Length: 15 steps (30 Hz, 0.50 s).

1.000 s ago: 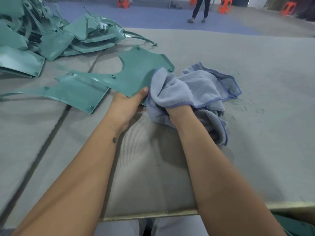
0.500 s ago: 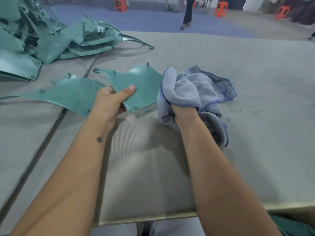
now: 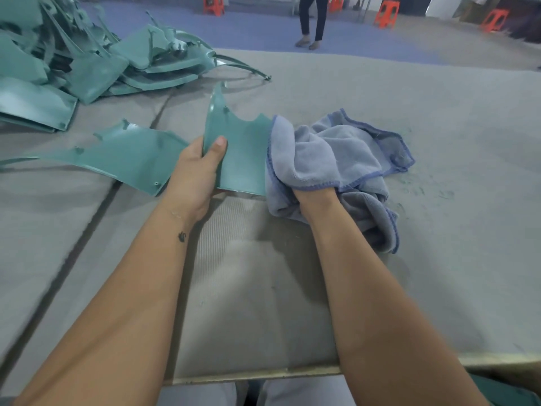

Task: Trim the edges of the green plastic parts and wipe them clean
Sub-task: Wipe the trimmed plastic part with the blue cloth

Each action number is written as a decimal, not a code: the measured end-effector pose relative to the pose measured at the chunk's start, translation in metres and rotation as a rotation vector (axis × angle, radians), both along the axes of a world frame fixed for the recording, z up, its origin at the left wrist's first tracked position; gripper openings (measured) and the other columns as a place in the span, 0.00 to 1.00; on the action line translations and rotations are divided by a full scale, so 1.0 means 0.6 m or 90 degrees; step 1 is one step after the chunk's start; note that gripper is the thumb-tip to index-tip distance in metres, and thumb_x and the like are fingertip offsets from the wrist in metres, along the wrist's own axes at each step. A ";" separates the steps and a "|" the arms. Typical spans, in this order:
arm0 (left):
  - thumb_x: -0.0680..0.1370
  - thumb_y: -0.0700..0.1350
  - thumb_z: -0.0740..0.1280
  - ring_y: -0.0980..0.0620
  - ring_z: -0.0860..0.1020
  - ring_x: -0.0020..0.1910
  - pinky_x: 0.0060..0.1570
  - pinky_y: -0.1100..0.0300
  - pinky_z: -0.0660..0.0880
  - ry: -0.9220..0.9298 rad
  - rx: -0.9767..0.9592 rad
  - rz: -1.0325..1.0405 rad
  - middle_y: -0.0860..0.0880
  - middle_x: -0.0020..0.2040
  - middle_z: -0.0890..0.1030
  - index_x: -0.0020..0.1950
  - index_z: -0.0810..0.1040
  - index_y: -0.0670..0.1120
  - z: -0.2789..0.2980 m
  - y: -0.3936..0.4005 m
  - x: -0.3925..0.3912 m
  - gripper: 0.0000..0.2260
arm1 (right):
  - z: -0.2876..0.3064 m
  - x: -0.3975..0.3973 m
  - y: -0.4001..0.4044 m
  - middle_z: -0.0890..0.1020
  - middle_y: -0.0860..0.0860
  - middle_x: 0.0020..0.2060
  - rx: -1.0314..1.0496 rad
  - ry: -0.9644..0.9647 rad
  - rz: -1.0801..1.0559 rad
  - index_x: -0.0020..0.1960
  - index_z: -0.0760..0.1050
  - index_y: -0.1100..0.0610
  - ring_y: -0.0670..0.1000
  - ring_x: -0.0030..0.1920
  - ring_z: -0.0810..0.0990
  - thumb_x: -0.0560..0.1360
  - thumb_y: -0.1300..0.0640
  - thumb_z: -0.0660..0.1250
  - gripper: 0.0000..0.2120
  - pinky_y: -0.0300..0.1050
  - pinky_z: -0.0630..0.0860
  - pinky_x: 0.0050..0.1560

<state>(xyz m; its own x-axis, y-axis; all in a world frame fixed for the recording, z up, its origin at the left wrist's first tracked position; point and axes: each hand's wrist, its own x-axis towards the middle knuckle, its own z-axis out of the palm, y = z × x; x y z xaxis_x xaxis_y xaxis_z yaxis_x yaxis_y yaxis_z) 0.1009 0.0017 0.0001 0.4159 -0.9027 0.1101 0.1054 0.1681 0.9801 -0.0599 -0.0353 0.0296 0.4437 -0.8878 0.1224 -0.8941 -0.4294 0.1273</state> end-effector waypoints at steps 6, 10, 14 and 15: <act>0.83 0.43 0.60 0.56 0.83 0.43 0.40 0.61 0.78 -0.003 -0.023 0.020 0.53 0.46 0.84 0.56 0.77 0.48 0.000 -0.001 -0.005 0.07 | 0.000 -0.011 0.014 0.46 0.56 0.78 0.162 0.030 0.022 0.76 0.43 0.61 0.53 0.76 0.47 0.84 0.53 0.48 0.26 0.37 0.37 0.66; 0.83 0.43 0.60 0.58 0.83 0.45 0.43 0.62 0.78 -0.020 -0.042 0.000 0.56 0.44 0.85 0.53 0.78 0.51 0.000 0.000 -0.014 0.07 | -0.014 -0.001 -0.006 0.55 0.56 0.76 0.112 -0.026 -0.021 0.77 0.47 0.59 0.55 0.74 0.55 0.84 0.55 0.49 0.24 0.46 0.52 0.71; 0.83 0.43 0.60 0.58 0.83 0.45 0.43 0.61 0.79 -0.009 -0.044 0.020 0.56 0.44 0.85 0.53 0.77 0.50 0.002 -0.002 -0.012 0.07 | -0.022 0.003 -0.037 0.62 0.57 0.73 0.044 -0.051 -0.040 0.74 0.54 0.58 0.54 0.71 0.62 0.83 0.56 0.55 0.22 0.42 0.59 0.67; 0.83 0.43 0.60 0.58 0.83 0.45 0.44 0.61 0.79 -0.010 -0.042 0.025 0.57 0.44 0.85 0.53 0.77 0.51 0.001 -0.003 -0.010 0.07 | -0.020 0.000 -0.047 0.64 0.55 0.72 0.071 -0.089 -0.045 0.74 0.55 0.57 0.53 0.68 0.66 0.82 0.54 0.57 0.23 0.39 0.64 0.64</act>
<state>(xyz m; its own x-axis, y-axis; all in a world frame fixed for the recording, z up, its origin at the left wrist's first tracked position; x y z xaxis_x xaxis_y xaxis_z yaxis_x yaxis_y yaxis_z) 0.0947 -0.0003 0.0005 0.4482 -0.8765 0.1757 0.0818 0.2360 0.9683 -0.0602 -0.0637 0.0176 0.3658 -0.9274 0.0779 -0.9280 -0.3698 -0.0449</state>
